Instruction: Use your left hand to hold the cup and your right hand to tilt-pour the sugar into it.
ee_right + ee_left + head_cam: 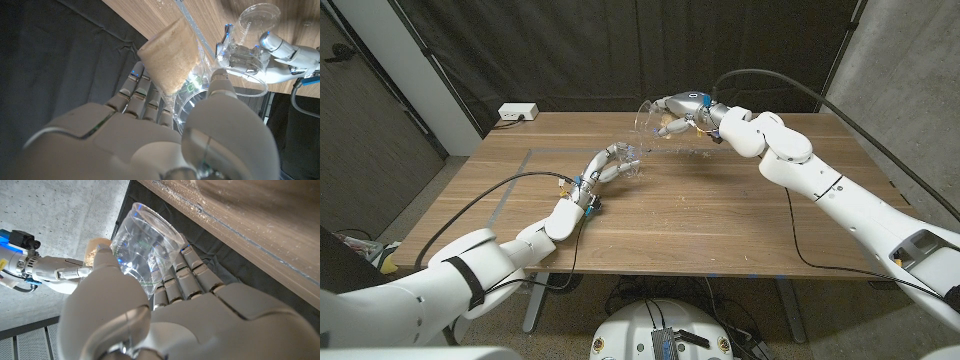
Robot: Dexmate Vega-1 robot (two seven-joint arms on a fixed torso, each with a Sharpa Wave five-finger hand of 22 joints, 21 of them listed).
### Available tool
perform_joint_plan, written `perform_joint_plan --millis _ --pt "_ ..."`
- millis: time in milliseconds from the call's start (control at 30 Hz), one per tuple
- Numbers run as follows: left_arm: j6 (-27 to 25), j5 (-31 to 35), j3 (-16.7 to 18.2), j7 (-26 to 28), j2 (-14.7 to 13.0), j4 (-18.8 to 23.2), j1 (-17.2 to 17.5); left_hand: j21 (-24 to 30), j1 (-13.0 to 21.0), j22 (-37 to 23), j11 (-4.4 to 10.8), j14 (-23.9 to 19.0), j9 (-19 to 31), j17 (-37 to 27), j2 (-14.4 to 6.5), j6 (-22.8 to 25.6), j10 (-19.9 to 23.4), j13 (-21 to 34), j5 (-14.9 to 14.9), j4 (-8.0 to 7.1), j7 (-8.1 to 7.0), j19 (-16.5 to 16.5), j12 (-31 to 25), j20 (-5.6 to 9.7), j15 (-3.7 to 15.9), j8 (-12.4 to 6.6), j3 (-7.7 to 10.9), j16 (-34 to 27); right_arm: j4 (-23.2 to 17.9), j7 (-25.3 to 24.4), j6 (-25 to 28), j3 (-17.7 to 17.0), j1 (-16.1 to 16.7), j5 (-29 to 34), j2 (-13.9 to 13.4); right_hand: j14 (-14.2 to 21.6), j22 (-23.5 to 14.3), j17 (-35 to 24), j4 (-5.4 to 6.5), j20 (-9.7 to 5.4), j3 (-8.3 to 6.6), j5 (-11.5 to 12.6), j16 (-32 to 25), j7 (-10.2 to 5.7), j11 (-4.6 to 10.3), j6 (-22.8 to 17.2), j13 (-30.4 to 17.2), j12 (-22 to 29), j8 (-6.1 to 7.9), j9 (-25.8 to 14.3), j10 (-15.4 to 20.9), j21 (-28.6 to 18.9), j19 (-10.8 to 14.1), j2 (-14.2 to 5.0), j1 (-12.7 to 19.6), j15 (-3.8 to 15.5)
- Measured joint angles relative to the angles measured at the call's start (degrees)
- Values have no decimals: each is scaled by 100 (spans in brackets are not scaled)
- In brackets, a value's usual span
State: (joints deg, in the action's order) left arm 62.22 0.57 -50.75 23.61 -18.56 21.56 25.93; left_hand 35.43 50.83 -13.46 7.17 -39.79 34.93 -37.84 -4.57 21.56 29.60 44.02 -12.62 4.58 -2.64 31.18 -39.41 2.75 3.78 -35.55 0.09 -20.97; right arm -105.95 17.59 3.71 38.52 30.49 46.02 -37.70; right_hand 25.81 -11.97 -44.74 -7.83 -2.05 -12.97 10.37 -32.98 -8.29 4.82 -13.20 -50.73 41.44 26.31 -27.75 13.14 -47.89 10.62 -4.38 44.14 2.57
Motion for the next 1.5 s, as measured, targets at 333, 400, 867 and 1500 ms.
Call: perform_joint_plan --millis 333,400,867,1500 --pt "-7 -38 -2 -9 15 -4 -7 0 14 13 0 0 -5 0 -14 0 0 3 0 0 0 0 1 0 0 1 0 23 -66 7 84 86 40 547 64 20 0 -26 0 0 0 0 1 0 21 0 -10 -3 0 -30 42 0 0 6 -5 20" --pt "-2 -52 -2 -12 18 -4 -5 0 14 16 3 0 -14 0 -14 0 4 1 0 0 0 0 1 0 0 5 0 23 -69 7 90 99 43 632 73 20 0 -29 0 0 0 0 1 0 21 0 -10 -3 -1 -30 42 0 0 24 -22 20" --pt "8 -98 6 -33 28 -2 3 49 14 16 21 0 -16 -27 -13 0 24 0 45 0 0 1 22 0 0 6 0 43 -38 -53 81 182 57 1240 149 20 27 -53 -25 0 -25 0 1 19 44 -84 -38 -3 -2 -30 65 0 0 81 24 20" --pt "-11 -112 12 -20 48 -1 14 88 37 15 42 -75 -43 -27 -36 128 112 -23 45 25 17 1 22 0 31 -28 -25 43 -169 -1 98 339 103 2194 229 -53 26 -185 -47 -1 -49 -1 45 -39 9 -18 -90 -98 -19 -56 28 29 -65 -15 130 -11"
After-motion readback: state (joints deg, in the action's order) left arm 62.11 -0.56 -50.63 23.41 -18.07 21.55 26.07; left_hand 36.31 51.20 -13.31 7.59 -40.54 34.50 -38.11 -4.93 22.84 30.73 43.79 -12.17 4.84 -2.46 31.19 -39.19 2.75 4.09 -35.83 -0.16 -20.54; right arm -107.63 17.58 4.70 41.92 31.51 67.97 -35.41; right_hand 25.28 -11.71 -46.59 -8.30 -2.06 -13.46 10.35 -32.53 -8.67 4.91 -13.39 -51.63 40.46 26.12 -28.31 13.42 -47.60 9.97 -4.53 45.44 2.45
